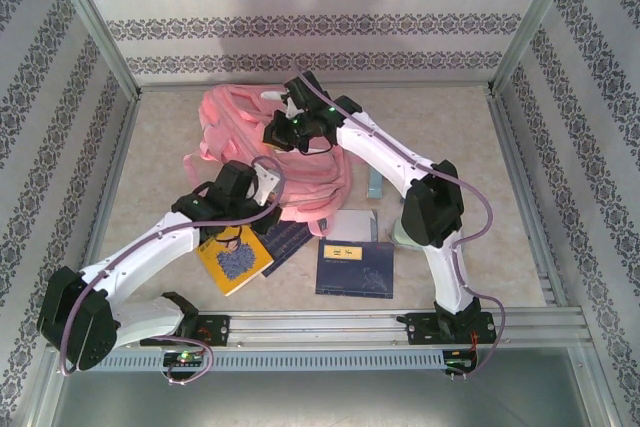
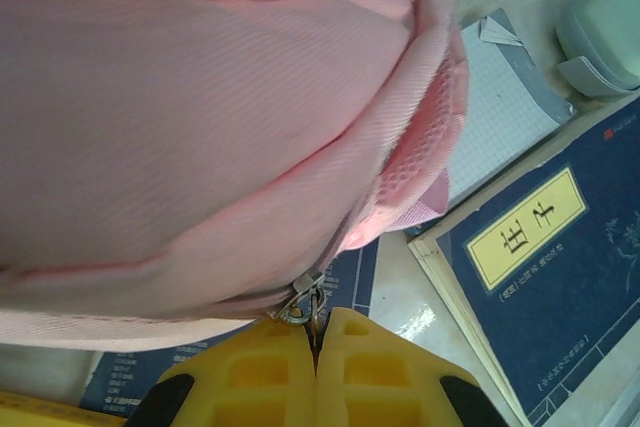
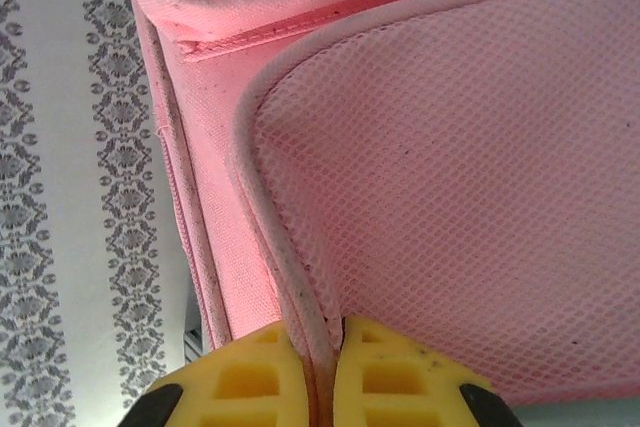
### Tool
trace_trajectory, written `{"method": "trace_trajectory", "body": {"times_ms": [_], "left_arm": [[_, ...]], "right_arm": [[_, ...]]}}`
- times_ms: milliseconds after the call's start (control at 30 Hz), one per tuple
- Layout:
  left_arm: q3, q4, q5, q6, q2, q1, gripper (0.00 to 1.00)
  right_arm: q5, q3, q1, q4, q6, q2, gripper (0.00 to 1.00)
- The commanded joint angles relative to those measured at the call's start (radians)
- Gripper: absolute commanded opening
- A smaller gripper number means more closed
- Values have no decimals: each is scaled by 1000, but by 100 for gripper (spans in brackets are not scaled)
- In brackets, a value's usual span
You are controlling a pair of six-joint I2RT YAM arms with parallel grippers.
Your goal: Pack the student bag
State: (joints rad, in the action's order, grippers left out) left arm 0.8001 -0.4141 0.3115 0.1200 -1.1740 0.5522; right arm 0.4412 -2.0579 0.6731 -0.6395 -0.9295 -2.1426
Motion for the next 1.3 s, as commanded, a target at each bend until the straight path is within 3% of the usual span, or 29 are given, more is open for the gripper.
{"method": "trace_trajectory", "body": {"times_ms": [0, 400, 533, 567, 667, 800, 967, 1100, 1267], "left_arm": [[-9, 51, 29, 44, -10, 63, 2], [18, 126, -33, 108, -125, 136, 1], [34, 133, -46, 137, -148, 158, 0], [28, 133, -49, 142, -141, 157, 0], [5, 127, -54, 150, -116, 157, 0], [-45, 151, -28, 184, -89, 157, 0], [-104, 182, -8, 214, -66, 157, 0], [-114, 169, 0, 213, -34, 157, 0], [-111, 133, -34, 211, 43, 152, 0]], "right_arm": [[-109, -63, 18, 92, -170, -24, 0], [-217, -44, 90, 127, -345, -34, 0], [-177, -36, 102, 162, -354, -33, 0], [-178, -39, 101, 148, -333, -26, 2], [-209, -4, 91, 111, -271, 35, 36], [-214, 82, 57, 80, -223, 140, 58], [-184, 179, 9, 15, -130, 261, 64], [-268, 262, -41, -139, 6, 362, 63], [-213, 567, -185, -83, 20, 498, 63]]}}
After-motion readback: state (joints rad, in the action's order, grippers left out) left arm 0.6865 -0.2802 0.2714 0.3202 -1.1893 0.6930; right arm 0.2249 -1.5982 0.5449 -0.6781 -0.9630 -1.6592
